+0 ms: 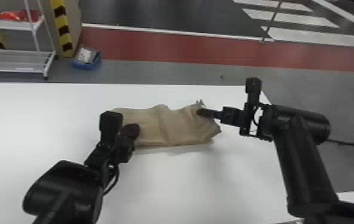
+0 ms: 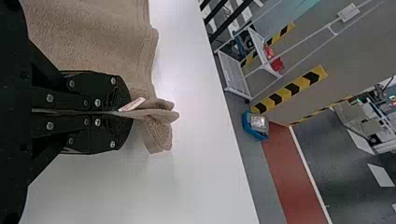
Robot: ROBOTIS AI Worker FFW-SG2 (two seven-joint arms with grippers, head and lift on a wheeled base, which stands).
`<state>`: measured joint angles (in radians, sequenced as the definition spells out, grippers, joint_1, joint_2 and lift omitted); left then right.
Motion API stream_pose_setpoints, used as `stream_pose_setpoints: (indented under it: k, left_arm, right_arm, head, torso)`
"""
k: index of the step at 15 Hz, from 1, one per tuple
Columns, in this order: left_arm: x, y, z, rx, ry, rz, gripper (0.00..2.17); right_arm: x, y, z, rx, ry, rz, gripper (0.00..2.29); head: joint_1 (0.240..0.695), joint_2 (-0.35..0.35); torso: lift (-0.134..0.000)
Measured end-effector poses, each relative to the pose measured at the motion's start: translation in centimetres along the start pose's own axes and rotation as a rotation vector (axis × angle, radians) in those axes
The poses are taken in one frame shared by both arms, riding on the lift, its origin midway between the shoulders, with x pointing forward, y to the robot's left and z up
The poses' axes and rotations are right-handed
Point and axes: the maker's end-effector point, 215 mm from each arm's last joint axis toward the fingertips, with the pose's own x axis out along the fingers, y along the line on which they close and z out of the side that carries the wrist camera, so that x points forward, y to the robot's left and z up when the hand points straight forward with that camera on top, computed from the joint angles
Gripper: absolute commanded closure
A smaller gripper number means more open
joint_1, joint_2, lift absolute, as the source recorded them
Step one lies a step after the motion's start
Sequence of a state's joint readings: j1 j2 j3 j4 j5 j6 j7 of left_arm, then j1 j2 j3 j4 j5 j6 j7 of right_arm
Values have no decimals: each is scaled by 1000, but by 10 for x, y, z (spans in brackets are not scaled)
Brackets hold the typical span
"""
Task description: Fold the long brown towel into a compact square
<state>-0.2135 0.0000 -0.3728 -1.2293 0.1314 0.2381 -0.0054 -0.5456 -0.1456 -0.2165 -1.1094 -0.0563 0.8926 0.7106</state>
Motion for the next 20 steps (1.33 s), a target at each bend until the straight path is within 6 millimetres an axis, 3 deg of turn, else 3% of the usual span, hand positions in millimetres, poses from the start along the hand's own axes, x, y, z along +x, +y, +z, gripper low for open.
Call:
stream_pose_setpoints:
  k: [4, 8, 10, 12, 16, 20]
  left_arm:
    - [0, 0, -1, 3, 6, 0, 2138]
    - [1, -2, -8, 3, 31, -6, 2138]
    - [0, -7, -5, -10, 27, -24, 2138]
    - [-5, -8, 7, -43, 1, -43, 2138]
    - [-18, 13, 34, -135, -39, -77, 2138]
    - [-22, 31, 26, -131, -11, -72, 2138]
  right_arm:
    - [-3, 55, 23, -1, -38, 68, 1420]
    - [1, 128, 33, 37, -31, 182, 1420]
    - [4, 151, 43, 51, -39, 211, 1420]
    - [5, 156, 54, 45, -53, 204, 1420]
    - [2, 138, 64, 53, -68, 170, 1420]
    - [0, 129, 74, 60, -80, 158, 1420]
  head:
    - [695, -157]
    - [695, -118]
    - [695, -94]
    - [695, -92]
    - [688, -88]
    - [687, -83]
  torso:
    - [-123]
    - [-123]
    - [-123]
    - [-123]
    - [-123]
    - [-123]
